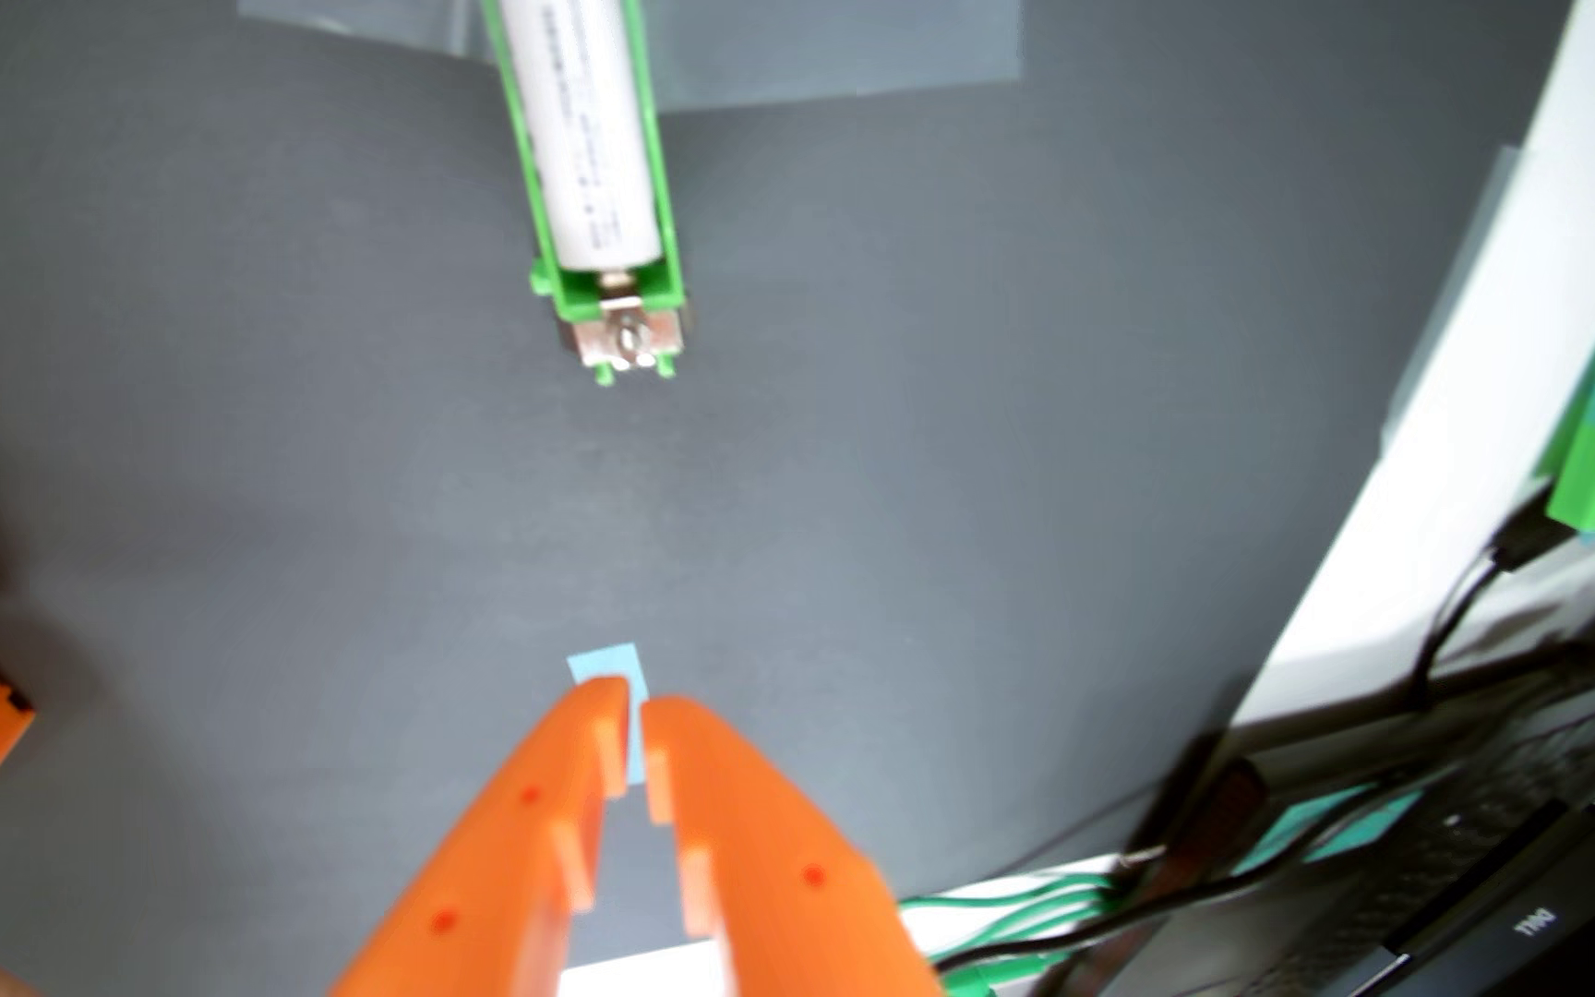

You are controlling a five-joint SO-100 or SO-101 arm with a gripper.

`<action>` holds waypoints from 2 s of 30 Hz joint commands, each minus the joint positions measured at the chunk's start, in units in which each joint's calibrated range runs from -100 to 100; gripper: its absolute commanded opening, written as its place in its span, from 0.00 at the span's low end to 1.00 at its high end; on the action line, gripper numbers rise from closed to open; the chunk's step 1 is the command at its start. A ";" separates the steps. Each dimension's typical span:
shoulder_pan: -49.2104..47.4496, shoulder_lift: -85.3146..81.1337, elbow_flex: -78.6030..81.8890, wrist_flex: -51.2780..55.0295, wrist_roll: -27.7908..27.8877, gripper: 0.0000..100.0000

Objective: Insert Battery

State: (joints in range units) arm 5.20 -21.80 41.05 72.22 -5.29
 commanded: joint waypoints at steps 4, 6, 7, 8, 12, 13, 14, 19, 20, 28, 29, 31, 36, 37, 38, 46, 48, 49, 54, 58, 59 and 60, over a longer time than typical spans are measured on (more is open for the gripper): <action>1.17 -2.00 7.53 -6.85 1.73 0.02; 1.17 -2.00 8.52 -7.10 1.89 0.02; 1.17 -1.92 8.61 -7.10 1.89 0.02; 1.17 -1.75 8.88 -7.10 1.89 0.02; 1.17 -2.00 10.68 -7.95 1.89 0.02; 1.17 -2.00 11.50 -8.80 1.89 0.02; 1.17 -2.00 12.40 -9.90 1.89 0.02; 1.17 -2.09 16.27 -14.22 1.94 0.02; 1.17 -2.09 16.45 -14.55 1.94 0.02; 1.29 -2.09 16.72 -14.47 1.94 0.02; 1.29 -2.09 16.72 -14.47 1.94 0.02; 1.29 -2.09 16.72 -14.47 1.94 0.02; 1.29 -2.09 17.26 -14.55 1.94 0.02; 1.29 -2.09 17.35 -14.55 1.94 0.02; 1.29 -2.09 17.35 -14.55 1.94 0.02; 1.29 -2.09 19.42 -16.84 1.89 0.02; 1.29 -2.09 21.04 -18.62 1.89 0.02; 1.29 -2.09 21.76 -19.55 1.94 0.02; 1.29 -1.84 23.20 -20.99 1.94 0.02; 1.29 -2.00 24.19 -20.99 1.94 0.02; 1.29 -2.00 24.46 -20.99 1.94 0.02; 1.29 -1.84 24.55 -20.65 1.94 0.02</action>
State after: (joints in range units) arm 6.27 -22.46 65.64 51.13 -3.55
